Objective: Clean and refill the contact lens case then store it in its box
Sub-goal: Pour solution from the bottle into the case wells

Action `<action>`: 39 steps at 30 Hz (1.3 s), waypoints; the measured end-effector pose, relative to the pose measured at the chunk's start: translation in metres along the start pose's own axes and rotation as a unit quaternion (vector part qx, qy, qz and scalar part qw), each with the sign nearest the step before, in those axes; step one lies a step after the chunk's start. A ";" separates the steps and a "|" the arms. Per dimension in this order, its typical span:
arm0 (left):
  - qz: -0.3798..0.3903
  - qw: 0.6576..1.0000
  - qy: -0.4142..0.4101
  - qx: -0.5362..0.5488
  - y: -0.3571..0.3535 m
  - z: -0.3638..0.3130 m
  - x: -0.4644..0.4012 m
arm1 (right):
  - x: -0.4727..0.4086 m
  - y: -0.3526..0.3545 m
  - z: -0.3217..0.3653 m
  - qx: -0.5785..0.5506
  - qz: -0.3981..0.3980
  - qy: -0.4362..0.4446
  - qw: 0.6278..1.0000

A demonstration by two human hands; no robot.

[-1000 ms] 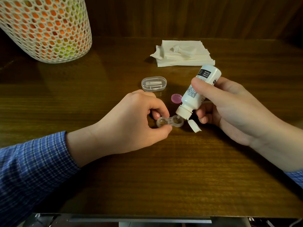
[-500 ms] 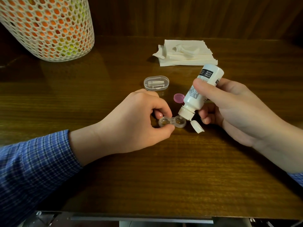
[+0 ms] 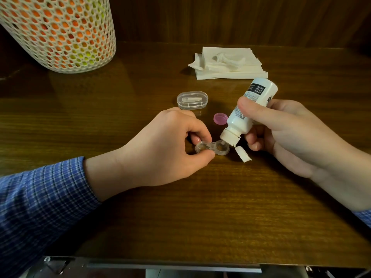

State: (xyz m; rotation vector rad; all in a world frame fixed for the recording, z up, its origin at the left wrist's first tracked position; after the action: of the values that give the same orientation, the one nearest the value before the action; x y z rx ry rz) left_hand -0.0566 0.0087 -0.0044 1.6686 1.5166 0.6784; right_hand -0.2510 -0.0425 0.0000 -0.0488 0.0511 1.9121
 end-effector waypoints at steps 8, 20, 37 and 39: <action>-0.004 1.000 -0.006 0.005 0.000 0.000 0.000 | 0.000 0.000 0.002 -0.016 -0.007 -0.016 1.000; -0.010 1.000 -0.011 0.005 -0.001 0.002 -0.001 | -0.001 -0.002 0.002 -0.023 -0.013 -0.018 1.000; -0.015 1.000 -0.017 0.002 -0.002 0.004 -0.001 | -0.001 -0.001 0.002 -0.025 -0.011 -0.022 0.999; -0.013 1.000 -0.017 0.007 -0.002 0.003 -0.001 | -0.001 -0.001 0.002 -0.027 -0.009 -0.020 0.999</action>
State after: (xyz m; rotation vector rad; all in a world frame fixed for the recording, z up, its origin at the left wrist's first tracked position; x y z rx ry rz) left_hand -0.0555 0.0069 -0.0079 1.6600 1.5209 0.6244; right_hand -0.2494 -0.0432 0.0024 -0.0469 -0.0277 1.8966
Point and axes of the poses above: each hand's wrist, its own x-axis away from the middle knuckle, its own y-axis out of the back of the hand, z = x × y, the point moved 2 cm from there along -x, towards the middle knuckle, and after that the axes turned 14 degrees about y, right-handed, at the moved point
